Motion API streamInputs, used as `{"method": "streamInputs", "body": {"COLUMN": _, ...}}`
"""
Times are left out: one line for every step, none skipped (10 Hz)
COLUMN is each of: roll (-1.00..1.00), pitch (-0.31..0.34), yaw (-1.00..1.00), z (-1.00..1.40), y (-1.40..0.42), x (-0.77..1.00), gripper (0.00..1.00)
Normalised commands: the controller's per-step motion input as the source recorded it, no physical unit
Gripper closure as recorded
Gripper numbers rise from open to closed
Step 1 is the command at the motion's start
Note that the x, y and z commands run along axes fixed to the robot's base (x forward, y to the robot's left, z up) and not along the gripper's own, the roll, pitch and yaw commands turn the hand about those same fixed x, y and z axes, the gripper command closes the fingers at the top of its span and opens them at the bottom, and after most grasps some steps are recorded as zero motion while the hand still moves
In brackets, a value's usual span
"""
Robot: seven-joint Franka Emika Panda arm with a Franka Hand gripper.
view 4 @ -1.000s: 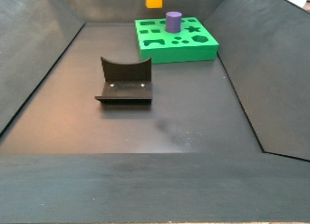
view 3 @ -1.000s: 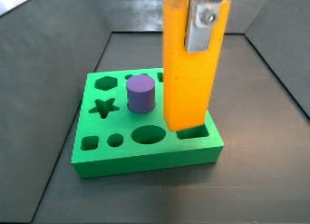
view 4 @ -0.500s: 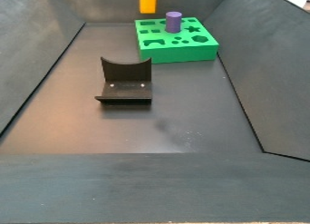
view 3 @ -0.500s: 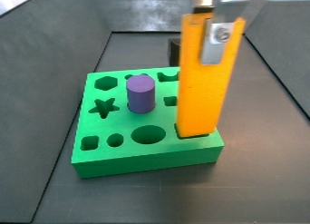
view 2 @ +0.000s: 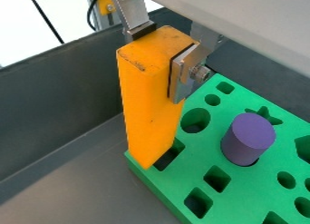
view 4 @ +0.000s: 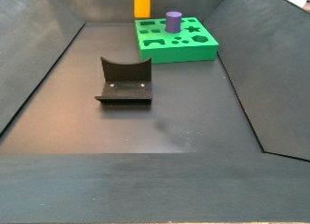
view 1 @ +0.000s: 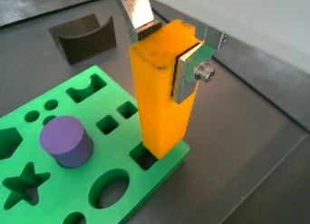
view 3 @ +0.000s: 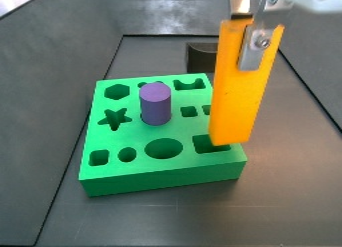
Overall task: Pick up the rectangle object. Move up. Place the rectangle object on the fixture. Regrasp the rectangle object. Move to above the board. Insert the rectangle object.
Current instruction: Insert the rectangle object.
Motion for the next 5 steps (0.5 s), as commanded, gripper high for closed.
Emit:
{"method": "streamInputs", "body": {"roll": 0.09, "pitch": 0.000, "yaw": 0.00, "z": -0.53, "y": 0.00, "x": -0.10, "gripper": 1.00}}
{"method": "streamInputs", "body": {"roll": 0.09, "pitch": 0.000, "yaw": 0.00, "z": -0.57, "y": 0.00, "x": -0.25, "gripper": 1.00}}
{"method": "streamInputs", "body": {"roll": 0.09, "pitch": 0.000, "yaw": 0.00, "z": -0.43, "y": 0.01, "x": -0.26, "gripper": 1.00}}
{"method": "streamInputs", "body": {"roll": 0.05, "pitch": 0.000, "yaw": 0.00, "z": -0.49, "y": 0.05, "x": -0.27, "gripper": 1.00}}
{"method": "streamInputs", "body": {"roll": 0.08, "pitch": 0.000, "yaw": 0.00, "z": -0.49, "y": 0.16, "x": -0.15, "gripper": 1.00}}
